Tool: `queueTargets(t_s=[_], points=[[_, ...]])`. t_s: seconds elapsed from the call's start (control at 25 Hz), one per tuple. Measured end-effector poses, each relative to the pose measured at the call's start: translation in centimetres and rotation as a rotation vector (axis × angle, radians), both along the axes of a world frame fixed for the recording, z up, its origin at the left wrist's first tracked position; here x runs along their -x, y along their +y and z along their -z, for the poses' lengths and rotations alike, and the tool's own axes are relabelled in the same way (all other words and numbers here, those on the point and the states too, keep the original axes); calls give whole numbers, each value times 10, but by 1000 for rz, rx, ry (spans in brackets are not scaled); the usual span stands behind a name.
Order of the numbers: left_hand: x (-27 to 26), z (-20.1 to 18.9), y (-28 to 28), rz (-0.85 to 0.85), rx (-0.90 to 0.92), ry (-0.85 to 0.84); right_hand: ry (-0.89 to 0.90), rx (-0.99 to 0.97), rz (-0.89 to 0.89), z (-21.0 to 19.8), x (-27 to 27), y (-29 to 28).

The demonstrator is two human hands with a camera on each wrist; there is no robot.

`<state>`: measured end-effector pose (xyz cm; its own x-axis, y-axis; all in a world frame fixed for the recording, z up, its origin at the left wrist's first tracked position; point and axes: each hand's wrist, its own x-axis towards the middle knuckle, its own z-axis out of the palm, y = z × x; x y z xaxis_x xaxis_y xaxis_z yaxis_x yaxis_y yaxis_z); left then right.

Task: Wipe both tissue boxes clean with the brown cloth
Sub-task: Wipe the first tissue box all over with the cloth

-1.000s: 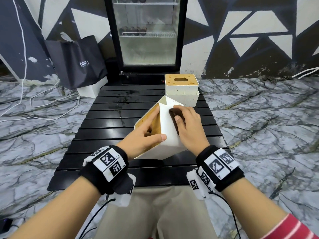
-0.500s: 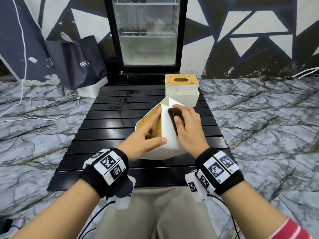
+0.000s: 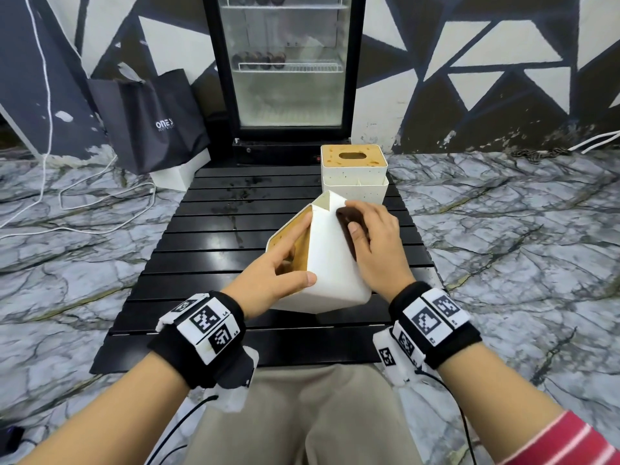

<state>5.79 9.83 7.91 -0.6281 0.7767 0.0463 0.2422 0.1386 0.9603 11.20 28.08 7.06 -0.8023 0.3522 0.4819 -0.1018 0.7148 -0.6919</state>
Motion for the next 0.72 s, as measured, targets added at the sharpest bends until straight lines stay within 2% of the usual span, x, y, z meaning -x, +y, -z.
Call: queueTargets(t_s=[0.28, 0.48, 0.72], points=[[-2, 1, -4, 13, -23, 6, 29, -90, -55, -4, 4, 1], [-3, 0, -3, 43, -5, 25, 10, -35, -1, -14, 12, 7], [0, 3, -8, 49, -11, 30, 33, -85, -72, -12, 7, 5]])
